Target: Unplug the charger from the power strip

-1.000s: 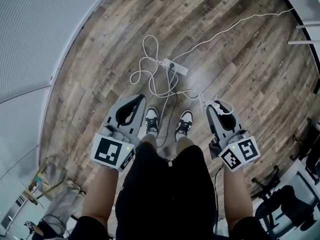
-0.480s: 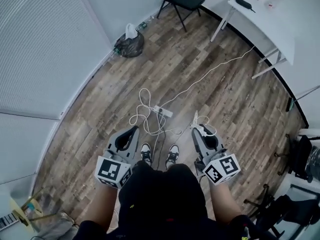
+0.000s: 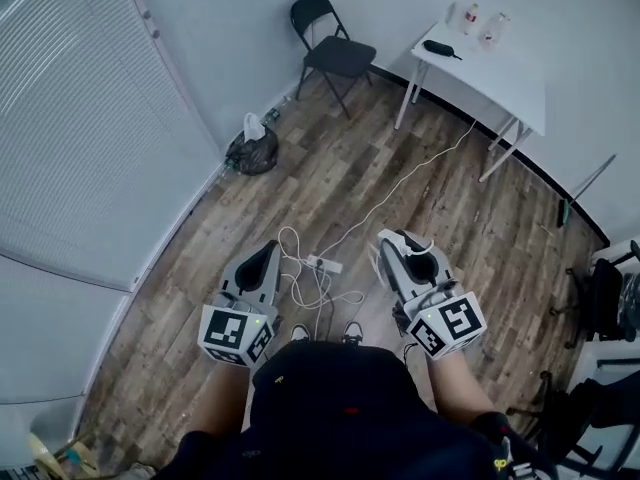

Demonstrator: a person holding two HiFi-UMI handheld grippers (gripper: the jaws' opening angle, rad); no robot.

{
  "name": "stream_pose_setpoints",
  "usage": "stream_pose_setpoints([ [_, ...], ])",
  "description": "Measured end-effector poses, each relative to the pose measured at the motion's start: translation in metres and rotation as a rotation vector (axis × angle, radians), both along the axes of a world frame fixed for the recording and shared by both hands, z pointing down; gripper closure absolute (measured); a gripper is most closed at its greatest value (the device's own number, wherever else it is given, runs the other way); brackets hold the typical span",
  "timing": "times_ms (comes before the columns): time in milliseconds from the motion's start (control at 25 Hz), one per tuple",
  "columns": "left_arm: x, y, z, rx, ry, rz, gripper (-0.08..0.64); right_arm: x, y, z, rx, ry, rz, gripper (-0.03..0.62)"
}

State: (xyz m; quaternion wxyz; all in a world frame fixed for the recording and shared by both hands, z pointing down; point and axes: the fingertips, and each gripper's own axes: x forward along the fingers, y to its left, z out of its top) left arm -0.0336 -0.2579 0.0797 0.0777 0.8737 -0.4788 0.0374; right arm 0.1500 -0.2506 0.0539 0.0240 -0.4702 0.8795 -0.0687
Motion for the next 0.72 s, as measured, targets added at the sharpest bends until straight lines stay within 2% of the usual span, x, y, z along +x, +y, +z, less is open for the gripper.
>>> stream_pose_setpoints([
  [240, 0.005, -0.003, -0.02, 0.042, -0.002, 0.008, 0.537, 0.009, 0.002, -0.019, 0.054, 0.046, 0.038, 0.483],
  [720, 0.011, -0.008, -0.04, 0.059, 0.005, 0.011, 0.537, 0.021, -0.002, -0.028, 0.05, 0.063, 0.049, 0.483],
])
